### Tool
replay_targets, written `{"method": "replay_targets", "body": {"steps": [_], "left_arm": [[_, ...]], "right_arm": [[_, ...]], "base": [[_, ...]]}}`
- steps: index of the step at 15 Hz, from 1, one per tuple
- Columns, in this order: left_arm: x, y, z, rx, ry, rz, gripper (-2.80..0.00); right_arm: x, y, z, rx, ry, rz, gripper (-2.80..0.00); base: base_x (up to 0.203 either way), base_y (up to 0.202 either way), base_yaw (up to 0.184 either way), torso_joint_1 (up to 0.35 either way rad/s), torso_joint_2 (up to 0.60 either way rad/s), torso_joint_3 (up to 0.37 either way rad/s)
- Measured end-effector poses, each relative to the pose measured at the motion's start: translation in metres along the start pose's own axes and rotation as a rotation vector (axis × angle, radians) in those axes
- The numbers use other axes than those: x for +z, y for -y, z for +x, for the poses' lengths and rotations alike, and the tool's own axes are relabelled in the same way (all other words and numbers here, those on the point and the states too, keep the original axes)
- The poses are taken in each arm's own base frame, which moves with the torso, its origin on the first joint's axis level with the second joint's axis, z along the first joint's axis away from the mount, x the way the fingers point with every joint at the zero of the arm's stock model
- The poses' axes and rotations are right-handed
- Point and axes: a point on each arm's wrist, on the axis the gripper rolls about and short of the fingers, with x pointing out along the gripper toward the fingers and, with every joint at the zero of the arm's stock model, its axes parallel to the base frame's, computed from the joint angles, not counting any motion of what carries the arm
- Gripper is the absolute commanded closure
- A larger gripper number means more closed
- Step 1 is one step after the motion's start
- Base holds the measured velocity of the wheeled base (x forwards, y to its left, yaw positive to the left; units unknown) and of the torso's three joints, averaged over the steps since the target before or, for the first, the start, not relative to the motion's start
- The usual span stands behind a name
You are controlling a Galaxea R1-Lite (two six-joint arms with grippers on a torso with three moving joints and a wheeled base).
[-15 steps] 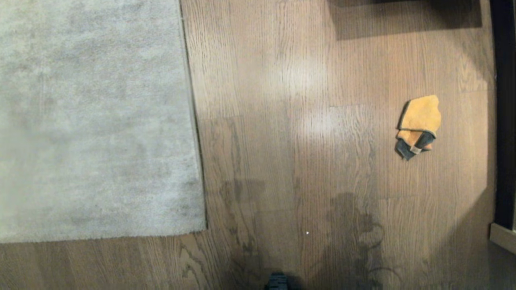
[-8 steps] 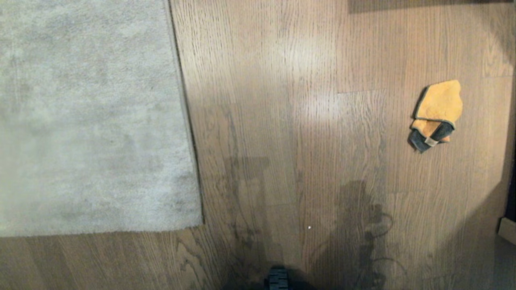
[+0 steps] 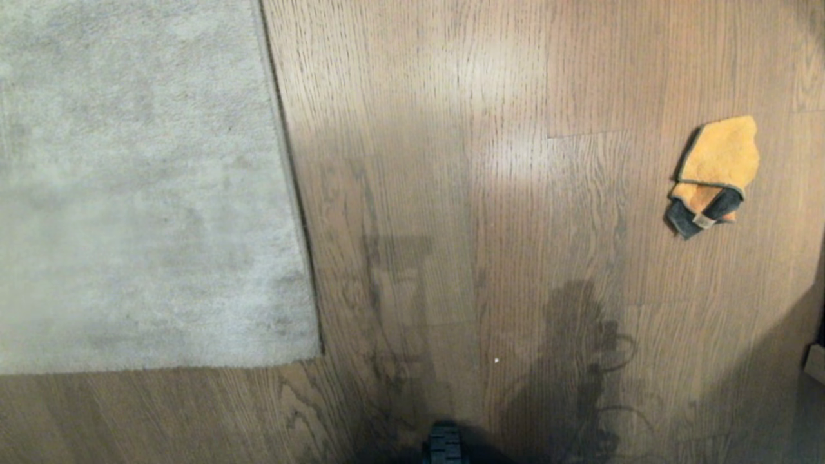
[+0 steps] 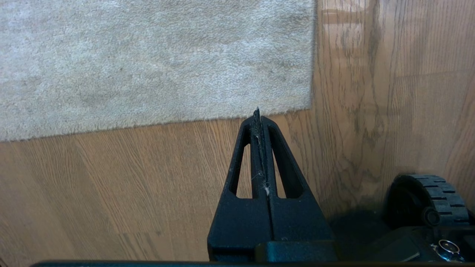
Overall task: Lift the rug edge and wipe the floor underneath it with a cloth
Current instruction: Pick up the rag
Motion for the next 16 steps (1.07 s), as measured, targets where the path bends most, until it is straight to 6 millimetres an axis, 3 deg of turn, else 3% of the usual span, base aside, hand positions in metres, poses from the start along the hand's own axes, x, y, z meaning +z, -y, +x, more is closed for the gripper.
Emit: {"method": "replay_targets", "body": {"steps": [16], "left_arm": [[0.0002,0.0,0.0,0.001,0.001,-0.002,0.0]], "right_arm": [[-0.0001,0.0,0.0,0.0,-0.001,0.0,0.0]], "base": [[0.0,0.0,0.0,0.0,0.0,0.0]]}}
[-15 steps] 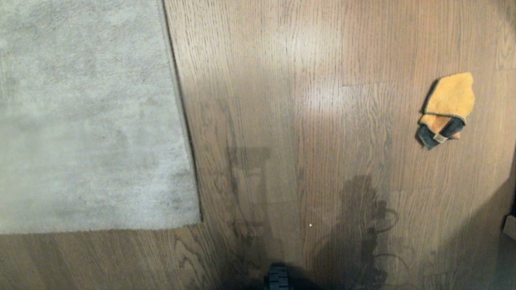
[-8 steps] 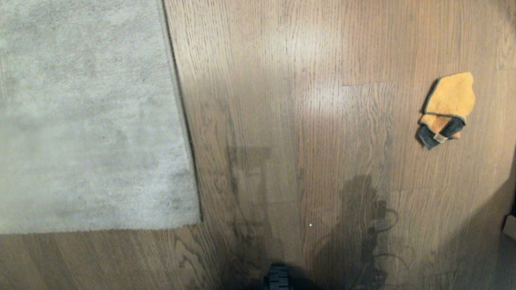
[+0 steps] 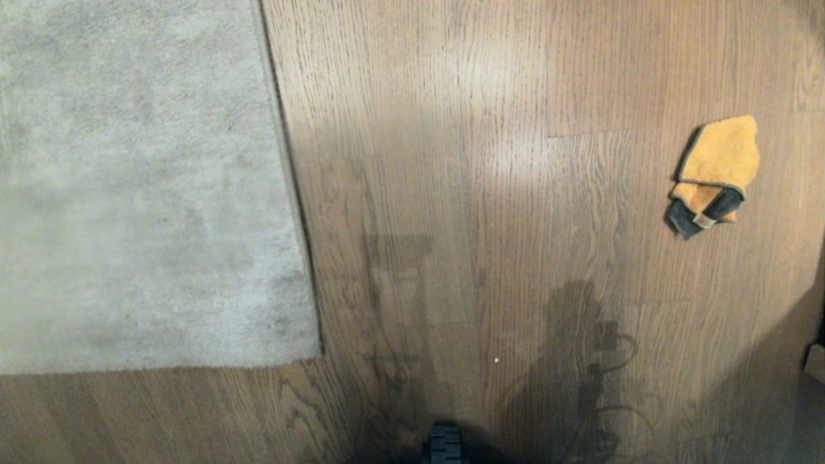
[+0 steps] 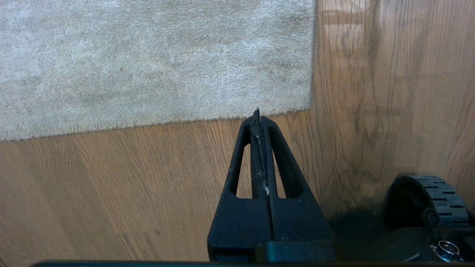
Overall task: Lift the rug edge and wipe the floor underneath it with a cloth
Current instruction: Pick up the rag
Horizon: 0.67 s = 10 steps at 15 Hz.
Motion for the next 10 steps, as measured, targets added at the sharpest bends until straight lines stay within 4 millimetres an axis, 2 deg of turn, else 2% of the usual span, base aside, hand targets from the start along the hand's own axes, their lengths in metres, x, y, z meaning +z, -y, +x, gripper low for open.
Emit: {"method": "replay_targets", "body": {"steps": [10], "left_arm": [[0.0,0.0,0.0,0.0,0.0,0.0,0.0]], "right_arm": [[-0.0002,0.0,0.0,0.001,-0.002,-0.03,0.0]], "base": [[0.0,0.0,0.0,0.0,0.0,0.0]]}}
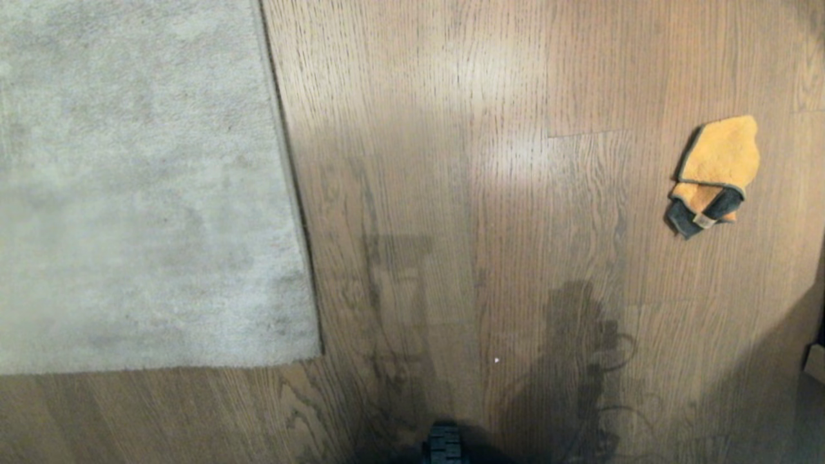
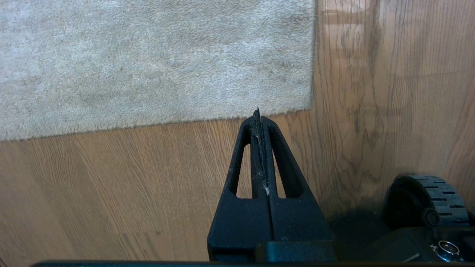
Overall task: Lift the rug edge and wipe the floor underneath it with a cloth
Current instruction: Pick up the rag
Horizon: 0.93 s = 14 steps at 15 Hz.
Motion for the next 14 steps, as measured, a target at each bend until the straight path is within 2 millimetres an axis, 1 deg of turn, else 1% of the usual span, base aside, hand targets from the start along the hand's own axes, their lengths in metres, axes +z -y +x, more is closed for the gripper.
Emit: {"method": "replay_targets", "body": {"steps": [5,8,14], "left_arm": [[0.0,0.0,0.0,0.0,0.0,0.0,0.0],[0.0,0.0,0.0,0.0,0.0,0.0,0.0],[0.0,0.0,0.0,0.0,0.0,0.0,0.0]], "right_arm": [[0.0,0.0003,0.0,-0.015,-0.001,0.023,0.0],[0.0,0.0002,0.0,-0.011,-0.001,-0.014,0.0],[-0.0006,0.0,-0.0001,-0.003,-0.01,-0.008,0.0]], "base": [[0.0,0.0,0.0,0.0,0.0,0.0],[0.0,0.0,0.0,0.0,0.0,0.0],[0.0,0.0,0.0,0.0,0.0,0.0]]}}
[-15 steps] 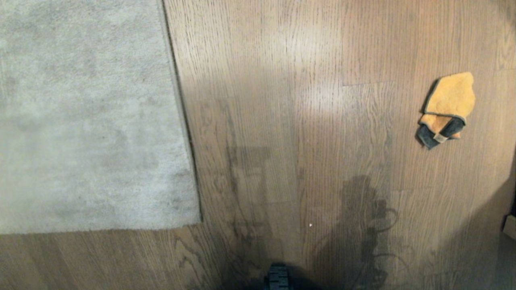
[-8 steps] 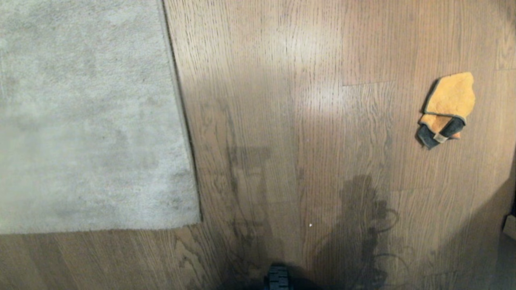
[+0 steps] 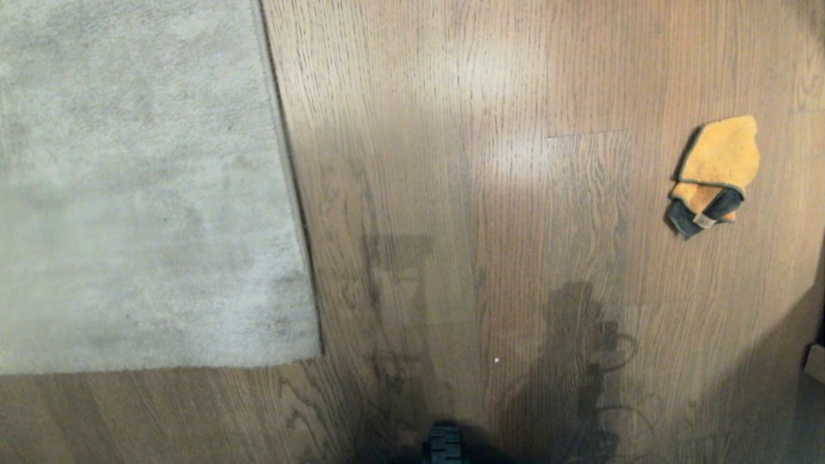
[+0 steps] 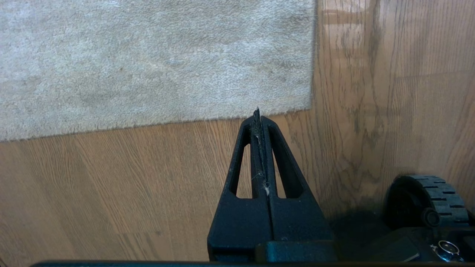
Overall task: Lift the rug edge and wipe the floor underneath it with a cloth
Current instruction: Pick up the rag
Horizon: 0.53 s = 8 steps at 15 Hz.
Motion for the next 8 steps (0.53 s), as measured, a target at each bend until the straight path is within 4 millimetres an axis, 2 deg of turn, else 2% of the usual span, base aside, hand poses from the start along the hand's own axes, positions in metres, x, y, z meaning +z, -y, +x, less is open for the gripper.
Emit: {"method": "replay_targets", "body": {"steps": [5,8], "left_arm": [[0.0,0.0,0.0,0.0,0.0,0.0,0.0],[0.0,0.0,0.0,0.0,0.0,0.0,0.0]], "right_arm": [[0.003,0.0,0.002,0.007,-0.056,-0.008,0.0],[0.015,0.001,0.005,0.04,-0.073,-0.007,0.0]], "base": [[0.0,0.0,0.0,0.0,0.0,0.0],[0.0,0.0,0.0,0.0,0.0,0.0]]}}
